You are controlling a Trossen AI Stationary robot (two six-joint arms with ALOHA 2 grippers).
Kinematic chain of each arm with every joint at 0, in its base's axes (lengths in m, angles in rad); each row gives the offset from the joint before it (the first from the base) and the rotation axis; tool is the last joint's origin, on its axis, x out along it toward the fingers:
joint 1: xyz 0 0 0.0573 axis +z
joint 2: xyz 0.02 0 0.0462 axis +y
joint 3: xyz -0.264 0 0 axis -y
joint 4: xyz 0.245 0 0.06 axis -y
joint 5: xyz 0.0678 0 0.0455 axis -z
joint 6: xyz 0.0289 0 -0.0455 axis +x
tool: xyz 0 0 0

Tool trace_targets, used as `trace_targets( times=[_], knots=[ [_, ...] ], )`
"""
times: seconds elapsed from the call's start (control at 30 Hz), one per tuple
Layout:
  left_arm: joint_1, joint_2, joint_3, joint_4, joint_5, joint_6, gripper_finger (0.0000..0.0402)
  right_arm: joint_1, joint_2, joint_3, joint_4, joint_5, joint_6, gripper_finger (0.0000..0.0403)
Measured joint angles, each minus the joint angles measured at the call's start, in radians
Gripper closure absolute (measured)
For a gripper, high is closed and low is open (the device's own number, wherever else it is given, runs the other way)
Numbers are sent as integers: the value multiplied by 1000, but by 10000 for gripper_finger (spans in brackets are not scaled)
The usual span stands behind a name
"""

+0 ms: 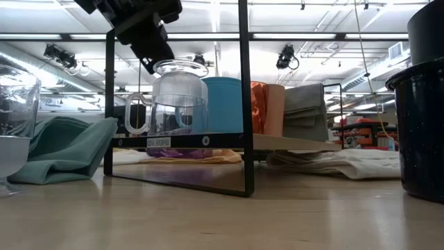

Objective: Stack small to large cups/mugs on shelf
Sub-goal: Put the transparent mug on the shelf

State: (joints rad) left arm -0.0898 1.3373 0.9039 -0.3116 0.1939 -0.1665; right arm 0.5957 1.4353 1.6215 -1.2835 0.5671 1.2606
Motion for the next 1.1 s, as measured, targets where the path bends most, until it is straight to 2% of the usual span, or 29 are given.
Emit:
trace_targets(
  times=[0.73, 1.1],
  knots=[
    [-15, 65, 2, 68, 13, 3, 401, -14, 0, 0, 10, 0, -24, 314],
    [-14, 89, 3, 25, 19, 6, 401, -20, 0, 0, 18, 0, -34, 314]
  ],
)
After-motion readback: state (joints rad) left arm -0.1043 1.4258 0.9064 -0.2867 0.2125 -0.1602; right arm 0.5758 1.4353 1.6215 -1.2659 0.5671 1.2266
